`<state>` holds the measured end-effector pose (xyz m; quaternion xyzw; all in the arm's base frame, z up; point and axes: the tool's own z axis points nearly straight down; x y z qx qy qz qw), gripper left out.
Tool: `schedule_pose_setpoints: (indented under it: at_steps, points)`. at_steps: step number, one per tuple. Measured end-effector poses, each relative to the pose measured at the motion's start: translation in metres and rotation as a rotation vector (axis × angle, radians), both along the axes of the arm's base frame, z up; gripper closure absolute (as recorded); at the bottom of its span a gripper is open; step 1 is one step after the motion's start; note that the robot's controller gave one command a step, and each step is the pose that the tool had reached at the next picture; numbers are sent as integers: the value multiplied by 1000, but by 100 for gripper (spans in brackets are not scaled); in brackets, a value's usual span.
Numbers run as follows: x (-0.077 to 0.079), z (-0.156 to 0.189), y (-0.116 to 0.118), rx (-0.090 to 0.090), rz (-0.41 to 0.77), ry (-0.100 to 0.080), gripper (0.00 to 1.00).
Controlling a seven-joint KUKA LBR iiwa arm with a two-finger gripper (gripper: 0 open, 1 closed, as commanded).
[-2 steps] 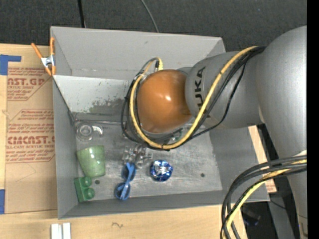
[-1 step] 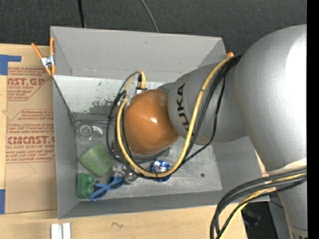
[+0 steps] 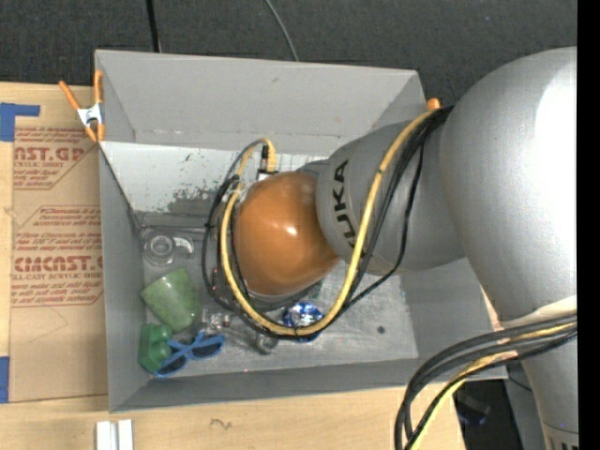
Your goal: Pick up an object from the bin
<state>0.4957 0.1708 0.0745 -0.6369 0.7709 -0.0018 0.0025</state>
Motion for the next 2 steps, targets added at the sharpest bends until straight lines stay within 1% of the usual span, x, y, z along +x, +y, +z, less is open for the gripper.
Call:
schedule_pose_setpoints:
  at_steps: [1, 2]
  points:
    - [15, 1, 63, -10, -90, -6, 0]
    - [14, 1, 66, 3, -90, -10, 100]
